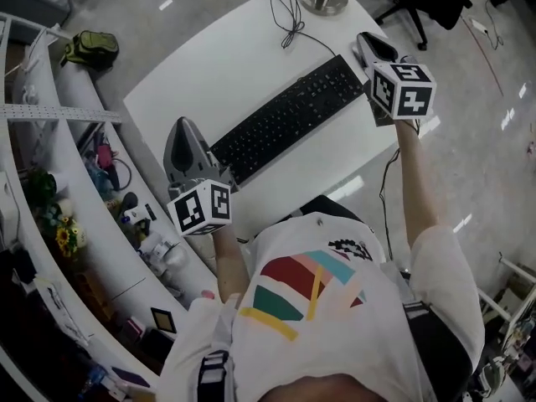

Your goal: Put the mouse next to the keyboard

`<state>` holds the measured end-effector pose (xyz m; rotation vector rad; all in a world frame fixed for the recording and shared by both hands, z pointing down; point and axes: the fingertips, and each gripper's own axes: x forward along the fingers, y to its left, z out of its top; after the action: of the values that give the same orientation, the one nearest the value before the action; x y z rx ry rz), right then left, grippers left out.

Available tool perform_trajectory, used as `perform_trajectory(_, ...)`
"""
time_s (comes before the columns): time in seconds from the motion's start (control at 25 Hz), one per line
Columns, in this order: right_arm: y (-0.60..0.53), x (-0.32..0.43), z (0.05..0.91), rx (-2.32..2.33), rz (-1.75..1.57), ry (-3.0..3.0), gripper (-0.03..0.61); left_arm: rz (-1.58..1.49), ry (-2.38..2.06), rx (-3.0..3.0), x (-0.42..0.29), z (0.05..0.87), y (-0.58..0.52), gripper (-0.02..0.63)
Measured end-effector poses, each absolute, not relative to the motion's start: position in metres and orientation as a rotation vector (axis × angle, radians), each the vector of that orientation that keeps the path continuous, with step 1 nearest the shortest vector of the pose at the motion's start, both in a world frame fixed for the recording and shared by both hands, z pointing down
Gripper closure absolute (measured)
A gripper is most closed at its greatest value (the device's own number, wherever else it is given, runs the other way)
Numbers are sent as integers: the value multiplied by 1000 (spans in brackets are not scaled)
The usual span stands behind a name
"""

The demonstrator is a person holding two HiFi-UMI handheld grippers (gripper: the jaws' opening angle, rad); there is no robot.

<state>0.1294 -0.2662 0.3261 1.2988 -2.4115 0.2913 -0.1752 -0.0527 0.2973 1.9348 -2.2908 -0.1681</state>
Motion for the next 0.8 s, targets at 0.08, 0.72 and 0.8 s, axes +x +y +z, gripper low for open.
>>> perform_trajectory(0.08,-235,104,289,1301,297,-2546,565,-206,-2272,1994,-162,274,-55,571)
perform_trajectory(0.72,-56,-3,185,894,238,-2997,566,-374,-2127,2289,-99,168,-39,571)
perform_trajectory(0.8,-56,-5,187,894,211,-2983,566,-372,-2124,2299,-98,167,-40,571)
